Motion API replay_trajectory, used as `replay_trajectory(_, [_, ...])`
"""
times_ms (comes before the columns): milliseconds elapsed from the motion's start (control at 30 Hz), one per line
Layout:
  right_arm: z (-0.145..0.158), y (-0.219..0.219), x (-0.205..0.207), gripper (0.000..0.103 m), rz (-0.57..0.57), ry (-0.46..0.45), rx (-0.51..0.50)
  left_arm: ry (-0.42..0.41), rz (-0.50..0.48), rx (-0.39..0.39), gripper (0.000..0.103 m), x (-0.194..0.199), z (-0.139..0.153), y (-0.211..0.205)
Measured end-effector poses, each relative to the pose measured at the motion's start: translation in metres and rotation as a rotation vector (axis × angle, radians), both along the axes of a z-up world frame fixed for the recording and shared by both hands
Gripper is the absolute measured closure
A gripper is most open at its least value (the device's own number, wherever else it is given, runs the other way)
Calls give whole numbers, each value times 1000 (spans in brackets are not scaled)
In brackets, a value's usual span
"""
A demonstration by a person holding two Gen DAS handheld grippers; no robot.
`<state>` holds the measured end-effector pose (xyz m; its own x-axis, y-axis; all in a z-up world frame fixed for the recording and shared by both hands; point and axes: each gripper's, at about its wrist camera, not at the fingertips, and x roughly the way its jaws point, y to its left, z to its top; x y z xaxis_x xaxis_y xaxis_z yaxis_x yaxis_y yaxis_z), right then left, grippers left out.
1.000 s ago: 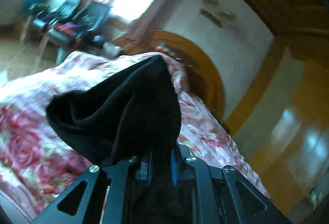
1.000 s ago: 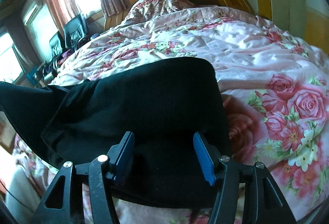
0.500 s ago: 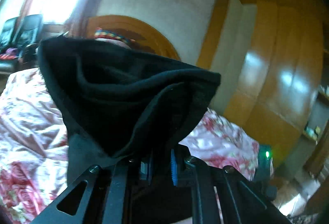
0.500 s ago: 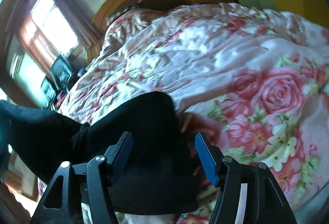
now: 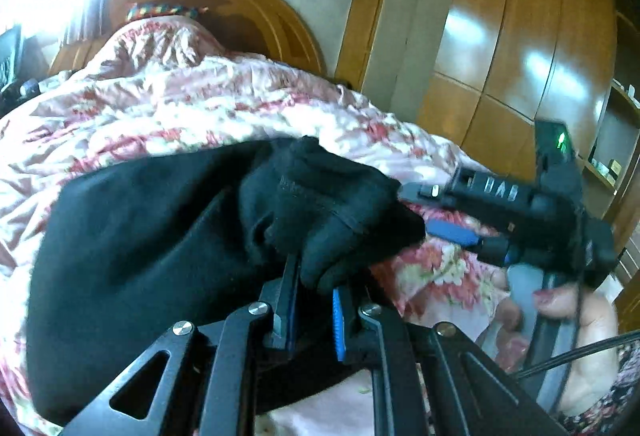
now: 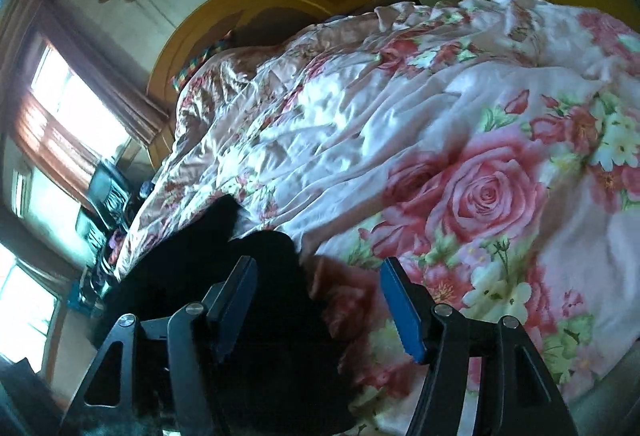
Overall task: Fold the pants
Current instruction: 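Fold the held edge over with the left tool toward the right tool and press flat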
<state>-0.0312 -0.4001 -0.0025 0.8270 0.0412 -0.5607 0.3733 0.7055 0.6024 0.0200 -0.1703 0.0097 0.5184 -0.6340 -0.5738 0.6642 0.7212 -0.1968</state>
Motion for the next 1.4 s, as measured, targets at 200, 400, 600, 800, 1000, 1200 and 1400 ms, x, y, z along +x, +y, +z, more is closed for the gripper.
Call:
replay_trajectory(200, [2,13,4,37,69,-27,-1,-14,-19,89,90,-12,-26,-6])
replay_trajectory(400, [5,27,6,28,156,-102,39,-13,-139,77,73,-38,-27,10])
replay_trajectory(600, [6,46,12,17,244,-122,35,-77,-53,22,73,-52,-6,56])
replay_trajectory(800, [-3,66,19,17,305,-75,-33,8,290,-72,72,0,3,123])
replay_trajectory(1000, [-24,92,31,57,402,18,-101,97,449,-66,51,32,-23,166])
replay_trajectory(1200, [3,100,18,87,468,-46,-40,135,447,-118,47,30,-31,179])
replay_trajectory(1400, [-8,81,-1,87,391,25,18,75,359,-78,47,20,-25,158])
